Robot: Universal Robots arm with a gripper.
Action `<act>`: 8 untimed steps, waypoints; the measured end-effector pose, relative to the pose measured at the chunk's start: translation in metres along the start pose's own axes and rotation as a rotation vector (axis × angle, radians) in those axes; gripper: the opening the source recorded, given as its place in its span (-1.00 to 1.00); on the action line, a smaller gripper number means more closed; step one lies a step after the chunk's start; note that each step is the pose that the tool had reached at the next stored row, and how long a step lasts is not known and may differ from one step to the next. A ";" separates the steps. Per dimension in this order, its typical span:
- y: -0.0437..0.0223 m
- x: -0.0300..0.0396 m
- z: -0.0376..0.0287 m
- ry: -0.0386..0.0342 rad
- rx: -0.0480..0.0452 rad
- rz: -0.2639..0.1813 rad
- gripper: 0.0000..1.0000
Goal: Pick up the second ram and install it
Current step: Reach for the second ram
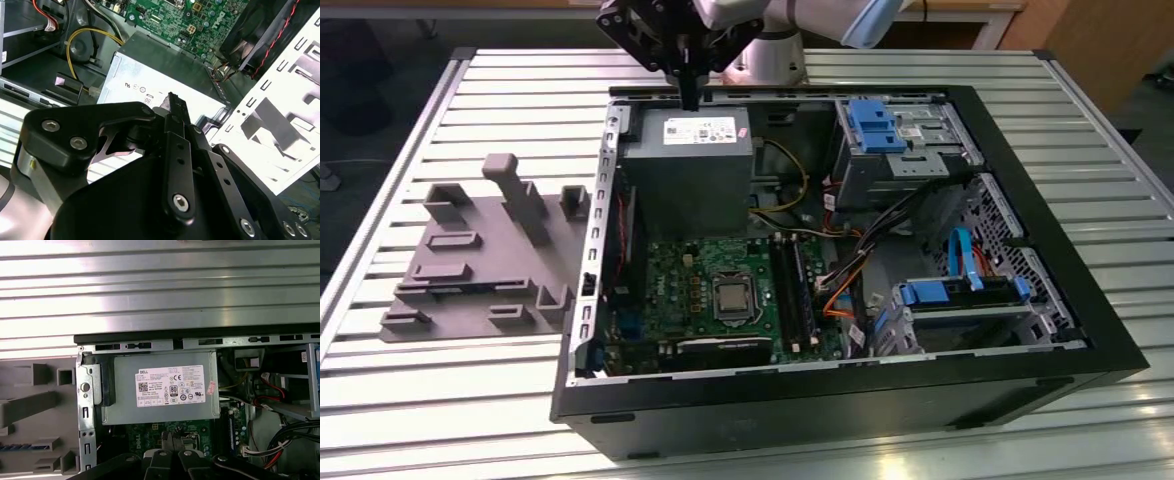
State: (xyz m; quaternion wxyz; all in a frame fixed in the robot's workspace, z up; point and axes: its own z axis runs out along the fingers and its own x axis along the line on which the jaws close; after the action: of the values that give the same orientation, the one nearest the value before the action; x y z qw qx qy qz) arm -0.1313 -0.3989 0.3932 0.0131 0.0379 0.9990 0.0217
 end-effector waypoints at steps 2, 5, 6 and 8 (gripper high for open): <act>-0.0001 0.0009 0.0000 0.0001 0.0000 0.000 -0.79; -0.0002 0.0023 0.0000 0.0000 0.0000 0.000 -0.79; -0.0002 0.0027 0.0000 0.0000 0.0000 0.000 -0.79; -0.0002 0.0034 0.0000 0.0000 0.0000 0.000 -0.79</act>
State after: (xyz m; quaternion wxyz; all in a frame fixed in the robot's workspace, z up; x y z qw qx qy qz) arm -0.1348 -0.3989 0.3931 0.0131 0.0379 0.9990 0.0217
